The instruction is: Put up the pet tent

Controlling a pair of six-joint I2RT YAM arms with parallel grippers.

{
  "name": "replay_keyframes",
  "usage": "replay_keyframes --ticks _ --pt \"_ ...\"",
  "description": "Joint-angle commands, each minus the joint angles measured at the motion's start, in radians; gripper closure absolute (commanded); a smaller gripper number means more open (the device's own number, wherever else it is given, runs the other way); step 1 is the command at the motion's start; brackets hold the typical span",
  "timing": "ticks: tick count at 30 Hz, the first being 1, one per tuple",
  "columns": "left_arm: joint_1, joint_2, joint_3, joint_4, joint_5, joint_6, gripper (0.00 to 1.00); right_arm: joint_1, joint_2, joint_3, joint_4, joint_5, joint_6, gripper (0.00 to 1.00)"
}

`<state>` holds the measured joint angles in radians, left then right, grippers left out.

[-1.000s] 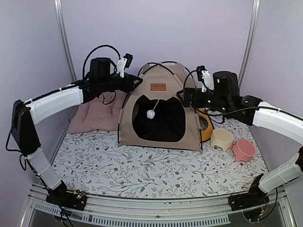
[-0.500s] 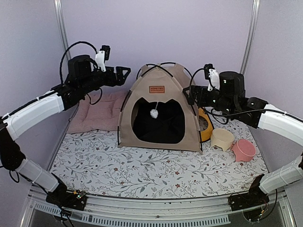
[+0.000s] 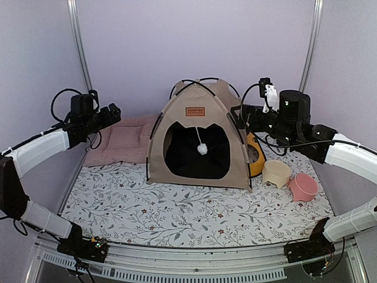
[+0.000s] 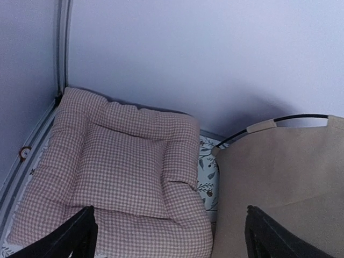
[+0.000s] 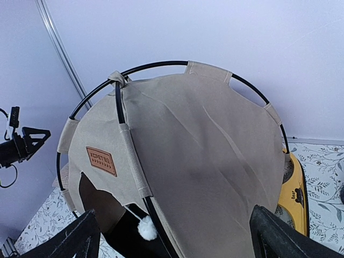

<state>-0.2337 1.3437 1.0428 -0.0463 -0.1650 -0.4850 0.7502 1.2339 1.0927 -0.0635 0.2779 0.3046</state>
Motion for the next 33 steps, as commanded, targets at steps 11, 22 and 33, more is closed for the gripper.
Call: replay_keyframes --ticks 11,22,33 --pt "0.338 0.330 -0.024 -0.055 0.011 -0.131 0.02 -0.004 -0.090 -0.038 0.037 -0.050 -0.045 0.01" --pt "0.363 0.589 0.151 -0.083 0.067 -0.066 0.06 -0.004 -0.127 -0.075 0.036 -0.060 -0.038 0.01" --pt "0.346 0.667 0.182 -0.092 0.082 -0.041 0.59 -0.003 -0.112 -0.073 0.040 -0.103 -0.026 0.01"
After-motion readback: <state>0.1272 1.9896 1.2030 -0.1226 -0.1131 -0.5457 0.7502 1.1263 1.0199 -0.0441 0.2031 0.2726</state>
